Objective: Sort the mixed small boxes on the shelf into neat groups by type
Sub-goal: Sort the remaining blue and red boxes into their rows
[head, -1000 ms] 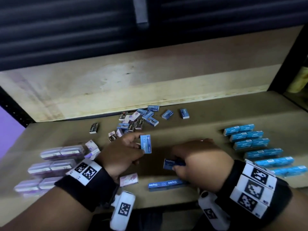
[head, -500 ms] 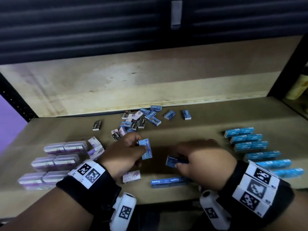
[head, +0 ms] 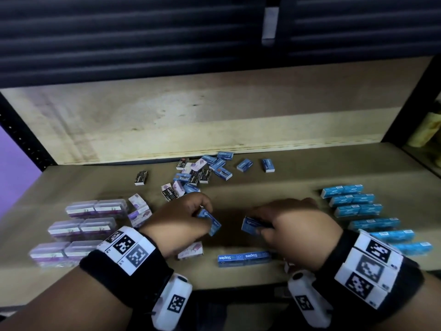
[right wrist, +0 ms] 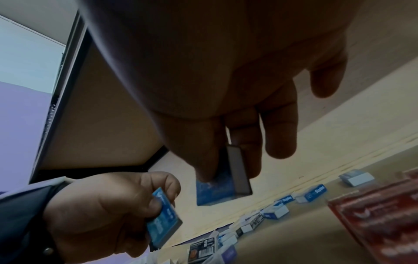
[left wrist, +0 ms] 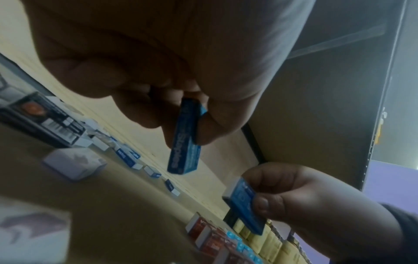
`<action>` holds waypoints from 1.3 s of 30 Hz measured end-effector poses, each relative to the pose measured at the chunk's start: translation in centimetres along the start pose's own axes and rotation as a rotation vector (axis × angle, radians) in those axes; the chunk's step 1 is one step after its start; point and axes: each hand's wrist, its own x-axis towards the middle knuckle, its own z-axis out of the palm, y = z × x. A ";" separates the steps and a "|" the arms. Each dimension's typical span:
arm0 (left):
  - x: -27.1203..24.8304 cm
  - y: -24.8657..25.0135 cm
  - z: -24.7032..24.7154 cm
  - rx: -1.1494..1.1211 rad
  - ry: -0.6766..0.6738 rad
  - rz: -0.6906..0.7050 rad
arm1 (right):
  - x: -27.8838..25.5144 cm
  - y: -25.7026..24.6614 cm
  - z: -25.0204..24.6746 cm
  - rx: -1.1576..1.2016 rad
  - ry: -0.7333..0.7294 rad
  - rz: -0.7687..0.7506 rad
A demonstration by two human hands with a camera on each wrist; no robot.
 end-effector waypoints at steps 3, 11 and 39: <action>-0.2 -0.1 -0.3 0.124 0.008 0.039 | -0.1 0.2 -0.1 0.015 0.012 0.011; 0.3 -0.2 -0.5 0.336 -0.054 0.048 | 0.9 0.4 -0.9 0.047 -0.011 0.063; 1.3 2.3 3.1 0.674 -0.312 -0.023 | 4.5 -2.7 0.4 -0.249 -0.332 -0.001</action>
